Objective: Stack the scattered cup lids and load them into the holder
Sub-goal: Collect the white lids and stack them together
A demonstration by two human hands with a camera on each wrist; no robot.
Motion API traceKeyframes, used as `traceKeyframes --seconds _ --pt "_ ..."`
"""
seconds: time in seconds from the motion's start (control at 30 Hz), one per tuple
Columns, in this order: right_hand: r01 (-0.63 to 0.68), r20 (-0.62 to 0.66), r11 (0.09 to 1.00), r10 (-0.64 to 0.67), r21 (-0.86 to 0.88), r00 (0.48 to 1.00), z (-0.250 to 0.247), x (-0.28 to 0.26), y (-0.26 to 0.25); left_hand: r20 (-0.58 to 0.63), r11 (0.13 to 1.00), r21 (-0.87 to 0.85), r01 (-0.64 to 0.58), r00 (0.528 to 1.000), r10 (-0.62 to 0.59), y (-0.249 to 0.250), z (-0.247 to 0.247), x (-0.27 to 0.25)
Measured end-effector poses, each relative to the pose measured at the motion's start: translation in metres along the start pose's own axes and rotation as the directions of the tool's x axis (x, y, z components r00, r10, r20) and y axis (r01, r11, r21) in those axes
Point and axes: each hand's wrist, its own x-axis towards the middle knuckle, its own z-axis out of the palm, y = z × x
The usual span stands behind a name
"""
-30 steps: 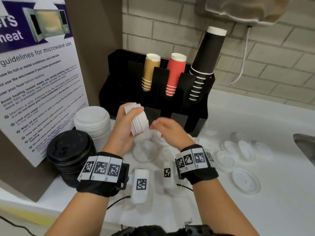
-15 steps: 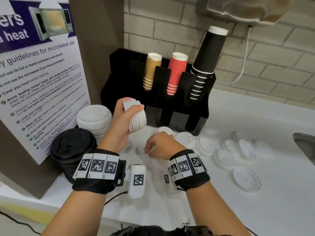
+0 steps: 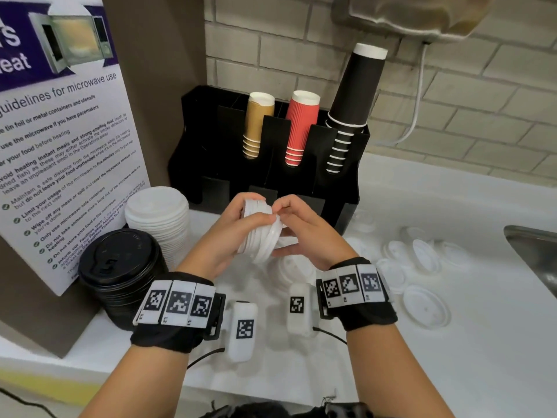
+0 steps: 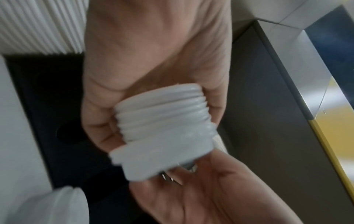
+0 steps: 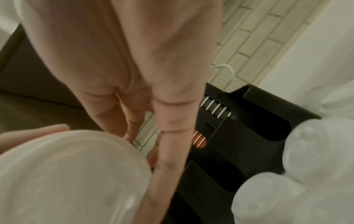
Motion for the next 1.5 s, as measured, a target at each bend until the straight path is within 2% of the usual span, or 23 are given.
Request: traceKeyframes --seconds 0.13,0.27,0.37,0.53,0.7,0.87,1.13,1.3,1.33,1.4,1.47,1.5 --pt "0.038 -0.033 0.989 -0.034 0.140 0.999 -0.002 -0.001 0.006 -0.103 0.986 -0.158 -0.054 0.994 0.038 -0.004 0.009 0.001" --pt "0.113 0.032 0.993 -0.114 0.044 0.993 -0.007 -0.005 0.015 -0.156 0.958 -0.274 -0.088 0.987 0.046 -0.003 0.012 0.001" --pt "0.105 0.026 0.991 -0.108 0.083 0.994 -0.006 -0.007 0.016 -0.127 0.962 -0.264 -0.072 0.991 0.039 -0.002 0.011 -0.001" --pt "0.147 0.010 0.979 -0.150 0.144 0.989 -0.011 -0.008 0.013 -0.004 0.973 -0.229 0.006 1.000 -0.007 0.001 0.010 -0.005" --pt "0.221 0.038 0.963 -0.229 0.154 0.973 -0.009 -0.009 0.011 0.000 0.961 -0.274 0.023 1.000 -0.024 -0.002 0.013 -0.007" --pt "0.247 -0.007 0.963 -0.248 0.108 0.969 -0.007 -0.010 0.011 -0.068 0.934 -0.357 -0.009 0.998 -0.016 -0.004 0.017 -0.009" --pt "0.239 0.016 0.966 -0.241 0.096 0.970 -0.007 -0.012 0.011 -0.017 0.958 -0.286 0.032 0.999 -0.038 -0.006 0.015 -0.012" --pt "0.232 0.064 0.967 -0.239 0.105 0.969 -0.007 -0.007 0.012 -0.034 0.963 -0.269 0.024 0.999 -0.034 -0.004 0.013 -0.013" --pt "0.220 0.049 0.971 -0.225 0.092 0.973 -0.009 -0.004 0.011 -0.053 0.962 -0.273 0.020 0.998 -0.035 -0.003 0.012 -0.013" --pt "0.166 -0.066 0.986 -0.167 -0.022 0.984 -0.015 0.004 0.006 -0.099 0.958 -0.288 0.004 0.995 -0.034 -0.002 0.009 -0.012" --pt "0.055 -0.188 0.972 -0.100 -0.227 0.977 -0.024 0.016 0.001 -0.138 0.959 -0.283 -0.018 0.990 -0.023 -0.002 0.005 -0.012" --pt "-0.008 -0.183 0.932 -0.063 -0.362 0.981 -0.028 0.023 0.001 -0.150 0.960 -0.280 -0.026 0.989 -0.017 -0.002 0.004 -0.012"
